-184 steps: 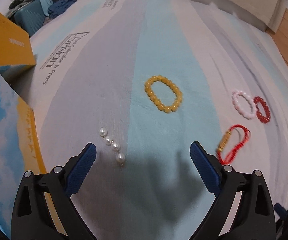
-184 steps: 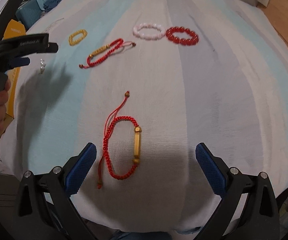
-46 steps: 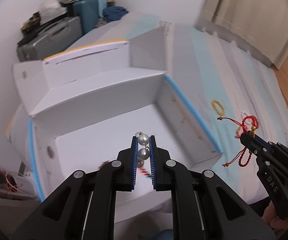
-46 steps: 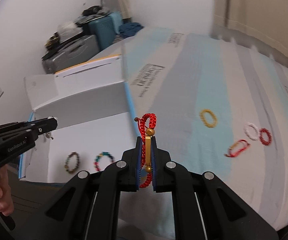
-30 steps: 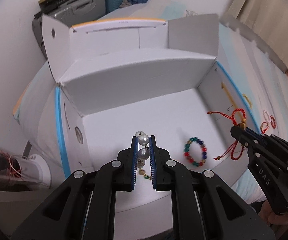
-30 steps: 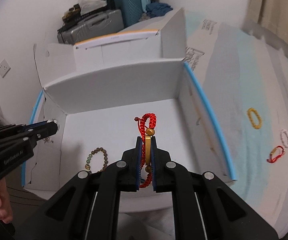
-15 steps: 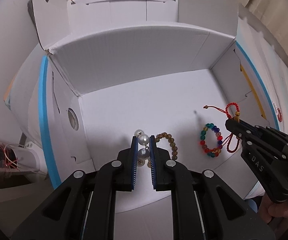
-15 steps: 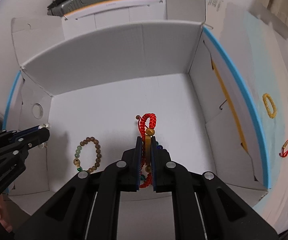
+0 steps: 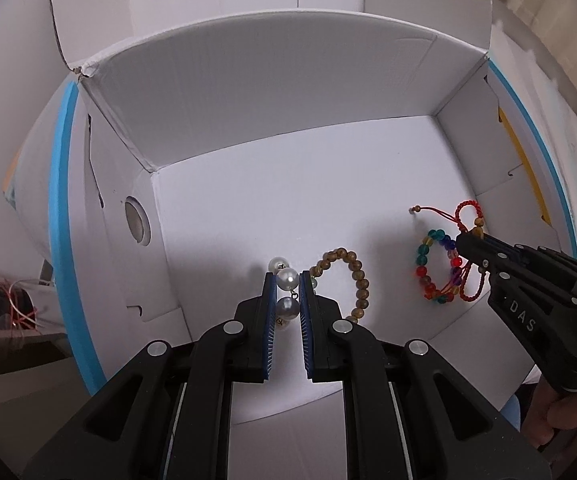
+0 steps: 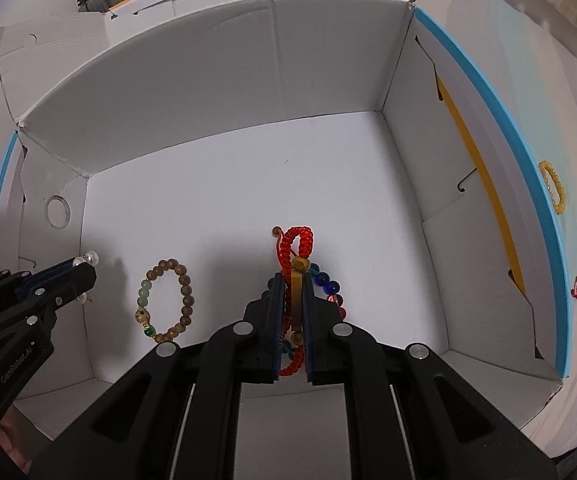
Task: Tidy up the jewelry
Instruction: 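Open the left tool to drop the earring while the right tool drops the bracelet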
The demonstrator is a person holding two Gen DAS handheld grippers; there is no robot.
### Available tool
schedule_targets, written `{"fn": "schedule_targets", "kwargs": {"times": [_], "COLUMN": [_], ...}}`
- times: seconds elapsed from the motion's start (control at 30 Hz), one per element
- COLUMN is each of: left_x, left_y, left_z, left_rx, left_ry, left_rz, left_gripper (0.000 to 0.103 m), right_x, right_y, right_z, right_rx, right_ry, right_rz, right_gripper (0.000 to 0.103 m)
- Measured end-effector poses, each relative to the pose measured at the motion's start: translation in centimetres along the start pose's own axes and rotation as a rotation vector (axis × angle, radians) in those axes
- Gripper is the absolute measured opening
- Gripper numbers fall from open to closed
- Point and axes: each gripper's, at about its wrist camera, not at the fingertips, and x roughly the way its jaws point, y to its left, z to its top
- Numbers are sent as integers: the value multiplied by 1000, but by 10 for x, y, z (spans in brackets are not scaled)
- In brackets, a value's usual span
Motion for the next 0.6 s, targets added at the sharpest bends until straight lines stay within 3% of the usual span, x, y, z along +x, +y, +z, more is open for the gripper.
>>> {"fn": "schedule_targets", "kwargs": {"times": [0.33,0.53,0.6], "left_x": [2,-6,-10], "left_y": [-3,-7,-9], "left_z": [1,-2,-3], "left_rx": [17,20,24], "left_ry": [-22,-44,-59], "left_rz": [21,18,21], "left_gripper": [12,27,36], "right_x": [6,0,-3], "right_y": [4,2,0], "right_z": [3,3,5], "right_rx": [-9,-5,-3], "right_ry": [17,-1,-12], "right_rz": [20,34,41], "right_gripper": [12,31,43]}}
